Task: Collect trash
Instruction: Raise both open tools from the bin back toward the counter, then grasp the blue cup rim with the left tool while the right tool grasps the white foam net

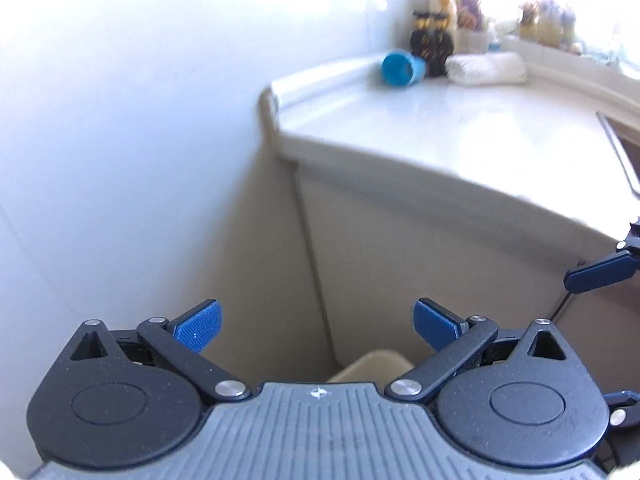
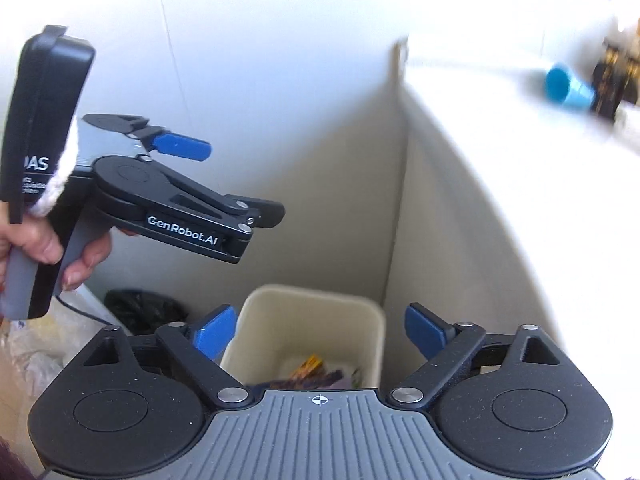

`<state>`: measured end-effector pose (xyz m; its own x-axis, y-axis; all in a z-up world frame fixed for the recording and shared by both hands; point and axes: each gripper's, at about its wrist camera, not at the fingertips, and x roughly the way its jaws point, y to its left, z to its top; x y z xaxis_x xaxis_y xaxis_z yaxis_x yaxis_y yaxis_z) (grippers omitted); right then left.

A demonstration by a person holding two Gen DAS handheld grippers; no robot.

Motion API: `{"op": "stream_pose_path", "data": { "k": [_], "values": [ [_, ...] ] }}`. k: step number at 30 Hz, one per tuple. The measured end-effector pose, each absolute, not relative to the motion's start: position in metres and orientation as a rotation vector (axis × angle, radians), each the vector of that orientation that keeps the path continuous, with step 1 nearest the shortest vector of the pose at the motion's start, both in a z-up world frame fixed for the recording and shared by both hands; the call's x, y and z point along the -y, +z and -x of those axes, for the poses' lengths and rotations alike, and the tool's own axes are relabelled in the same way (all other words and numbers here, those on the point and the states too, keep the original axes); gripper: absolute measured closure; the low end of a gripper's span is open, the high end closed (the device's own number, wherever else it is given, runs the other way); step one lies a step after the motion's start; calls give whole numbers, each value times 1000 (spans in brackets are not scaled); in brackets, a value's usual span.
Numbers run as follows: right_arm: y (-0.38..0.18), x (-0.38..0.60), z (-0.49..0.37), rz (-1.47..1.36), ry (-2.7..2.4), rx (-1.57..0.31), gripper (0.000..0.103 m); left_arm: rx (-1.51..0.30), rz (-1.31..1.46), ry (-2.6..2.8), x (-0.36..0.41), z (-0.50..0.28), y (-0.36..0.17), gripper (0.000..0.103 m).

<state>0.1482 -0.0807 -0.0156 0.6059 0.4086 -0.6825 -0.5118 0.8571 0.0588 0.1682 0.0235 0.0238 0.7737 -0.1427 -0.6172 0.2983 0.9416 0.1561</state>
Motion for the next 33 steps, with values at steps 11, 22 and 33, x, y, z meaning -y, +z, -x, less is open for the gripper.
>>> {"op": "stream_pose_path", "data": {
  "k": [11, 22, 33],
  "values": [
    [40, 169, -207, 103, 333, -642, 5, -563, -277, -378, 42, -228, 59, 1],
    [56, 282, -331, -158, 106, -635, 5, -482, -323, -507, 110, -311, 73, 1],
    [46, 347, -443, -328, -32, -639, 5, -477, -239, -598, 154, -400, 74, 18]
  ]
}}
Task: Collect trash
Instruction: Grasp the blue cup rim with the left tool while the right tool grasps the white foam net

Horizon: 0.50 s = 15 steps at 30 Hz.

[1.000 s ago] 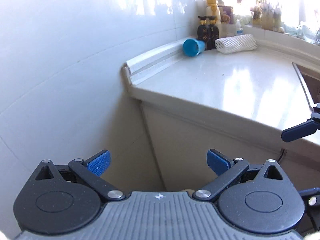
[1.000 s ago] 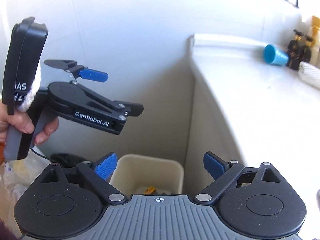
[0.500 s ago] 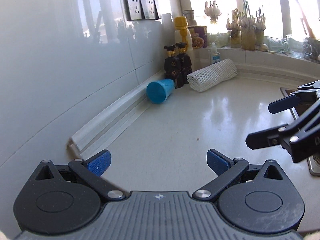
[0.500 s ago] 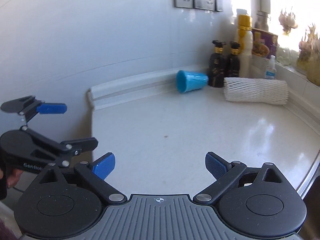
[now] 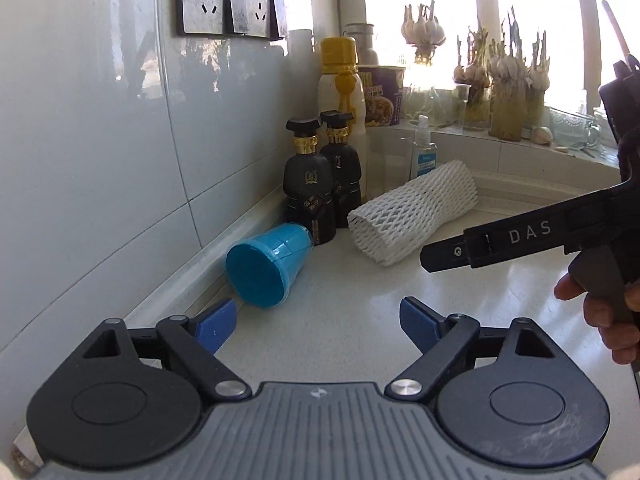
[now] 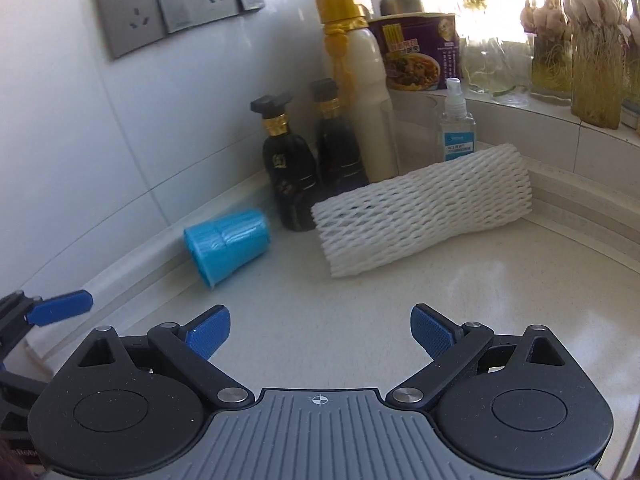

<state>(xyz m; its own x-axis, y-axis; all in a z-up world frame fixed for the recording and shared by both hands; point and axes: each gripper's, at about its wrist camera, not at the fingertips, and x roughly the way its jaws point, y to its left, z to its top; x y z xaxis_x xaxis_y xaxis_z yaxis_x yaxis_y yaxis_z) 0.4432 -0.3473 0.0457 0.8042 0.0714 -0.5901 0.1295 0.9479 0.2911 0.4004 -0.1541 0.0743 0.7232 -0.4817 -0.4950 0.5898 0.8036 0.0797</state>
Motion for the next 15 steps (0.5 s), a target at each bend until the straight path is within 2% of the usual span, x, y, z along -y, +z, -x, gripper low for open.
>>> {"op": "stream_pose_path", "data": {
  "k": [9, 11, 15],
  "values": [
    [23, 392, -504, -610, -132, -584, 5, -478, -106, -566, 170, -453, 59, 48],
    [18, 398, -512, -673, -158, -575, 5, -486, -68, -562, 170, -460, 56, 61],
    [13, 406, -523, -732, -248, -559, 6, -531, 4, -554, 169, -473, 50, 80]
  ]
}}
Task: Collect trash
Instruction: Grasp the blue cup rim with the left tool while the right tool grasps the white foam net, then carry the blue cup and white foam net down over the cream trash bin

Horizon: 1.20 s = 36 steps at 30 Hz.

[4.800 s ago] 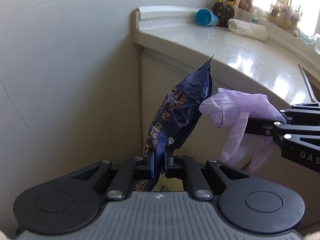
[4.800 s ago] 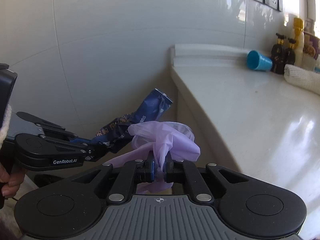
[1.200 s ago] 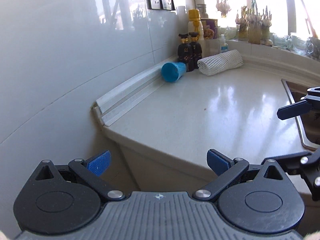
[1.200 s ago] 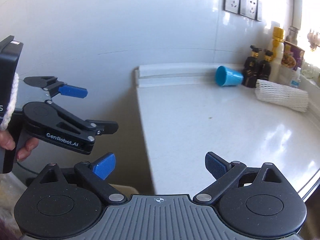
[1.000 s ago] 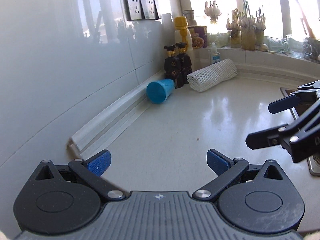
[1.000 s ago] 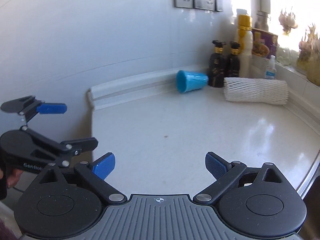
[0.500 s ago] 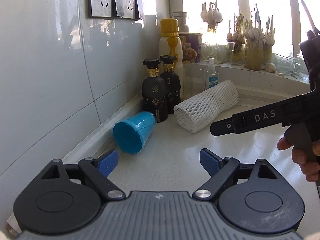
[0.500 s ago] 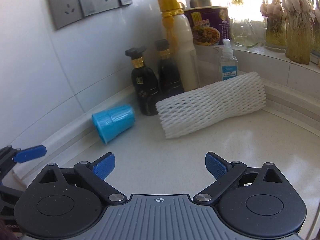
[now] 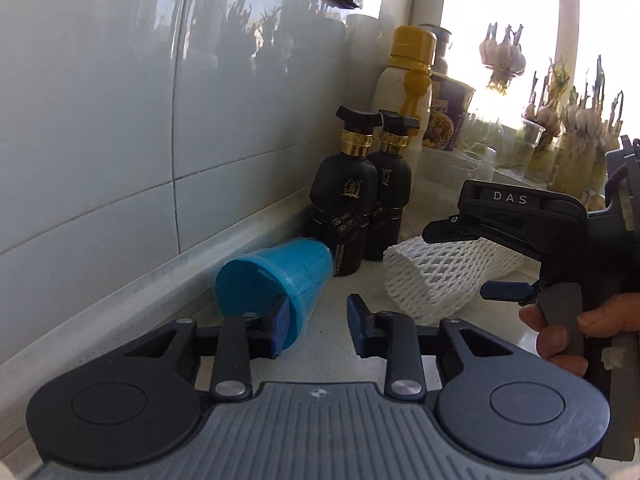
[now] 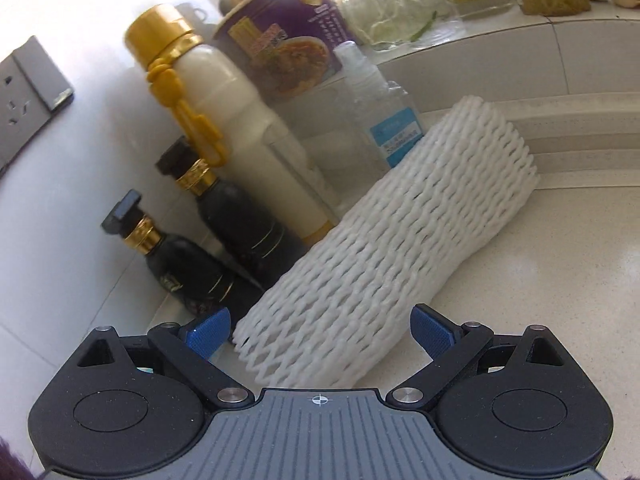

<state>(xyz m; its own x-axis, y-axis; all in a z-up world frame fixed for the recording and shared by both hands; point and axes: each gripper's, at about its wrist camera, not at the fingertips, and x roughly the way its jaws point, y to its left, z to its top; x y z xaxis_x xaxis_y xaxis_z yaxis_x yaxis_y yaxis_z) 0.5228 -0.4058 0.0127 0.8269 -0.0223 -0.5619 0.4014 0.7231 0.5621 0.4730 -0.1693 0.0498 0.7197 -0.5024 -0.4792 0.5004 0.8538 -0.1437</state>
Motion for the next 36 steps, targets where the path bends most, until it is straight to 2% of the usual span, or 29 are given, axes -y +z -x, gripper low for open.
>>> {"op": "stream_pose_path", "data": {
  "k": [1, 3, 7, 9, 11, 12, 14, 16, 20, 36],
  "values": [
    [12, 407, -524, -737, -265, -553, 6, -536, 14, -554, 169, -475, 49, 86],
    [10, 409, -528, -738, -298, -538, 10, -536, 21, -554, 169, -478, 46, 90],
    [5, 412, -531, -738, -342, -525, 26, -542, 9, -550, 171, -482, 42, 99],
    [6, 410, -532, -707, -357, -515, 39, -538, -1, -548, 172, -483, 41, 100],
    [10, 407, -532, -664, -358, -505, 61, -532, -3, -551, 172, -483, 40, 100],
    [11, 407, -532, -655, -360, -505, 65, -529, -5, -550, 173, -483, 40, 101],
    [12, 408, -530, -661, -355, -497, 83, -529, -4, -550, 173, -483, 40, 101],
    [15, 407, -529, -650, -345, -490, 91, -526, 1, -555, 172, -482, 41, 101],
    [24, 400, -524, -566, -344, -458, 94, -507, 2, -560, 170, -477, 46, 101],
    [85, 389, -468, -496, -311, -381, 94, -442, -3, -569, 155, -433, 93, 101]
  ]
}}
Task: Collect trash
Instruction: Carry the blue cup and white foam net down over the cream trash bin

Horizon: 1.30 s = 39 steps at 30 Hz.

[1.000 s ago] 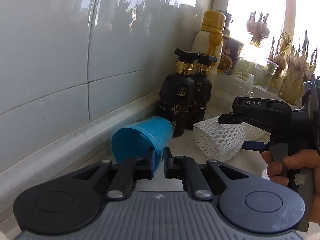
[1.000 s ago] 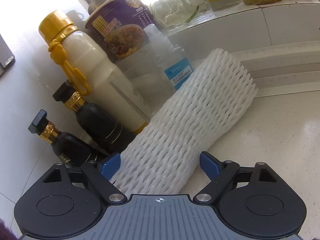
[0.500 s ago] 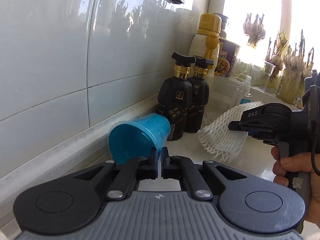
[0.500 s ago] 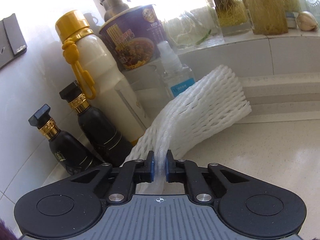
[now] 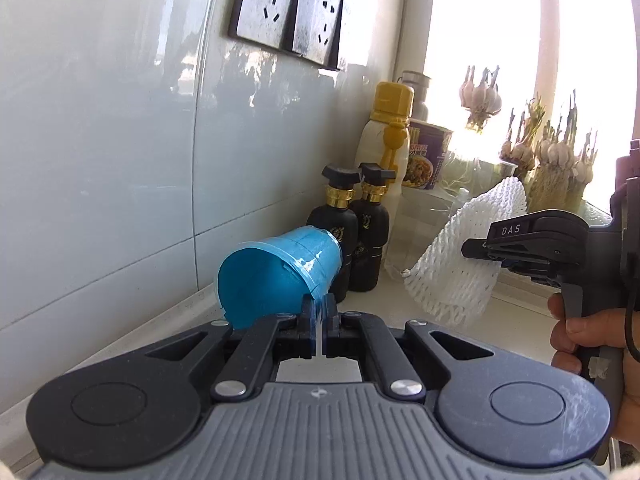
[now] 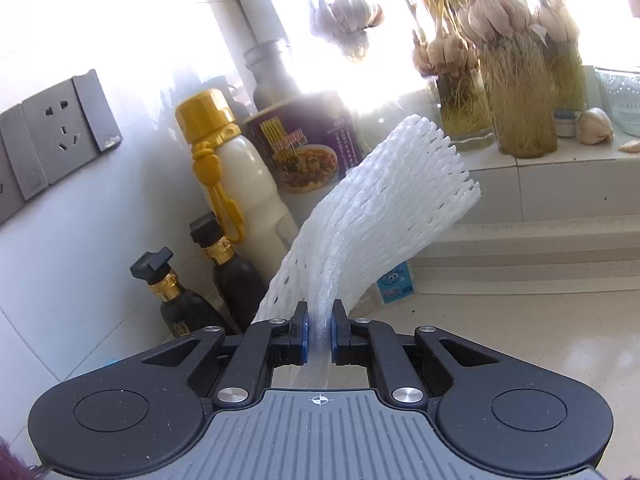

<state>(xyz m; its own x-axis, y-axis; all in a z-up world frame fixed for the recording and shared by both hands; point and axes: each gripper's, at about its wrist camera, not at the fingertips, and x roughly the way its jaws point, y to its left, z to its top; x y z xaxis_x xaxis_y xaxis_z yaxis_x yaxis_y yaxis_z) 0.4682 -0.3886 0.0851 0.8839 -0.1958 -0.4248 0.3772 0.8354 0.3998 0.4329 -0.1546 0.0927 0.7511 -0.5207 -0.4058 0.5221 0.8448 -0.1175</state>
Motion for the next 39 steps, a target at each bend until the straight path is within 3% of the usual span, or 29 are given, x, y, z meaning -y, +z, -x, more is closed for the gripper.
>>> {"op": "stream_pose_path", "data": {
  "k": [21, 39],
  "values": [
    [168, 333, -343, -355, -3, -294, 94, -343, -20, -651, 72, -319, 142, 101],
    [164, 204, -172, -133, 405, -301, 94, -406, -59, -599, -55, -218, 95, 101]
  ]
}}
